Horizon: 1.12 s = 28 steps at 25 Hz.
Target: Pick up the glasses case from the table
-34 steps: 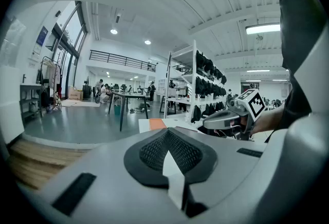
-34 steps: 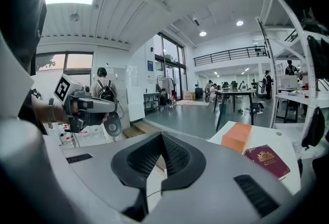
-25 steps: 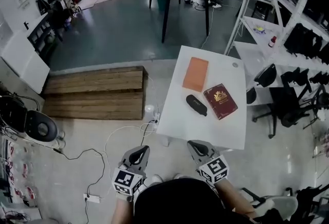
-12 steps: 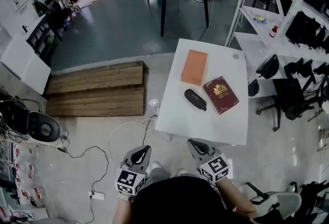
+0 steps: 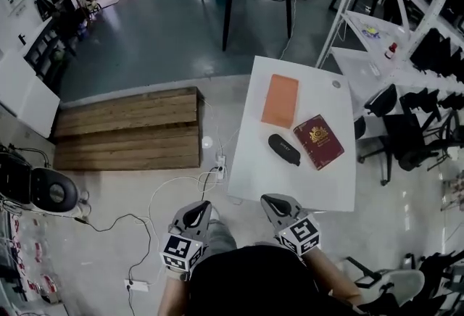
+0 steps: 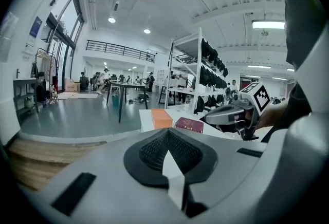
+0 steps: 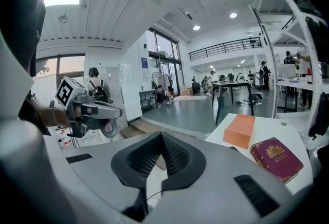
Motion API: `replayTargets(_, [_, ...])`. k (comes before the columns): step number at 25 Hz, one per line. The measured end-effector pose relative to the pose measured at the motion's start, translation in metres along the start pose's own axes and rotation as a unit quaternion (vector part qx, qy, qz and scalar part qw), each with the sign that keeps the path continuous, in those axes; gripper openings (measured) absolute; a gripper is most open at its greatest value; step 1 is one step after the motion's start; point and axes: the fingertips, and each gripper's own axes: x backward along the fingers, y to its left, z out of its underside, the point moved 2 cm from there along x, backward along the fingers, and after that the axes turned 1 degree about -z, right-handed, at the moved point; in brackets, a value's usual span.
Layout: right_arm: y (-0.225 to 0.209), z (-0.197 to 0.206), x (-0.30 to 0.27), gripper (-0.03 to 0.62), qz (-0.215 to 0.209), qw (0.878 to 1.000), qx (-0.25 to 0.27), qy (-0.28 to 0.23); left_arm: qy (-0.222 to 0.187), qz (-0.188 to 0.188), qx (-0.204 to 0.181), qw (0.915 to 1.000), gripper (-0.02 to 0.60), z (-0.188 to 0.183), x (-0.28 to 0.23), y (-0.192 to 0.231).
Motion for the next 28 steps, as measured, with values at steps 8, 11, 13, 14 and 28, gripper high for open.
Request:
replayTargets(8, [-0.003, -0.046, -0.107, 0.028, 0.034, 0.999, 0.007, 0.007, -0.001, 0.034, 0.028, 0.999, 0.018, -0.015, -0.028, 0.125])
replayTargets(11, [-0.005, -0.058, -0.137, 0.028, 0.053, 0.999, 0.005, 0.003, 0.002, 0.05, 0.031, 0.9983, 0.017, -0.019, -0.037, 0.163])
replayTargets(13, [-0.006, -0.063, -0.152, 0.028, 0.064, 0.998, 0.006, 0.004, 0.006, 0.063, 0.03, 0.9975, 0.018, -0.018, -0.044, 0.181])
replayTargets(14, [-0.007, -0.065, -0.158, 0.028, 0.069, 0.998, 0.006, 0.005, 0.007, 0.069, 0.029, 0.9972, 0.018, -0.016, -0.048, 0.187])
replayTargets(28, [-0.075, -0.053, -0.125, 0.028, 0.192, 0.979, -0.067, -0.001, 0.042, 0.18, -0.023, 0.9824, 0.02, -0.031, -0.148, 0.169])
